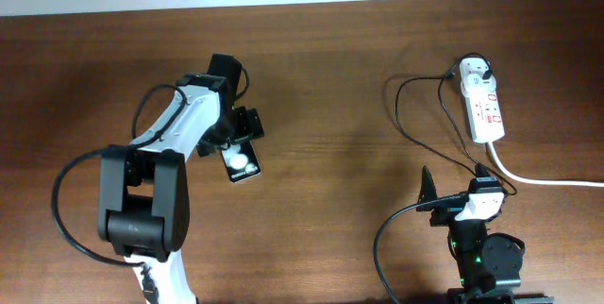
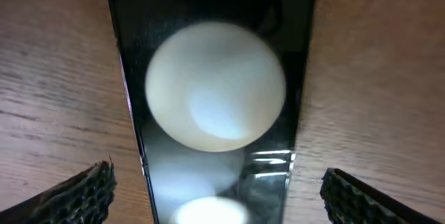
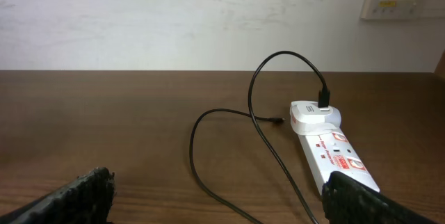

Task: Plug charger to phone and switch on socket
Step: 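Move the left gripper to the black phone and grasp it, then lift the phone with the left gripper and turn it upright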

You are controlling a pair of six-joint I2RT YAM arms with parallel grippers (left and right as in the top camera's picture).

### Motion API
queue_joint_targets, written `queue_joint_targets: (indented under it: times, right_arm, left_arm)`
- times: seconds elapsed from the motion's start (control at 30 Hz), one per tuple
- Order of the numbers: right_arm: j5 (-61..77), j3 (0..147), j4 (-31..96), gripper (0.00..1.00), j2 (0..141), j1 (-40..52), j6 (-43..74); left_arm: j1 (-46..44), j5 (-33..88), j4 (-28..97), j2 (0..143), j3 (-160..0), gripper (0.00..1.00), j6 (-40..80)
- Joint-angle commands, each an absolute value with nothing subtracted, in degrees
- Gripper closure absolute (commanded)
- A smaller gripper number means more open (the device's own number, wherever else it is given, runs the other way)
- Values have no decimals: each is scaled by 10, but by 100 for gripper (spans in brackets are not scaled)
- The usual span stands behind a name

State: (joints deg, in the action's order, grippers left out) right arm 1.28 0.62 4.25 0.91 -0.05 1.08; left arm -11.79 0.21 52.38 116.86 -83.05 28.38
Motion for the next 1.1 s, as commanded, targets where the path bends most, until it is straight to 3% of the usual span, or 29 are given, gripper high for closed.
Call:
queue_joint_targets:
  times: [0.0, 0.3, 0.4, 0.63, 0.7, 1.07]
  right_arm:
    - [8, 3, 45, 1, 5, 4, 8]
    - [8, 3, 45, 1, 5, 4, 8]
    - [8, 3, 45, 1, 5, 4, 8]
    - [8, 3, 45, 1, 5, 4, 8]
    - [8, 3, 45, 1, 5, 4, 8]
    - [8, 3, 45, 1, 5, 4, 8]
  left_arm:
    - [-119, 0, 502, 1173, -794, 1, 293]
    - [-119, 1, 436, 1173, -732, 1, 341]
    - [-119, 3, 435, 1173, -732, 9, 341]
    - [-127, 3, 451, 1173, -731, 16, 354]
    - [-127, 3, 459, 1173, -731, 24, 354]
    - [-127, 26, 529, 1173, -823, 29, 312]
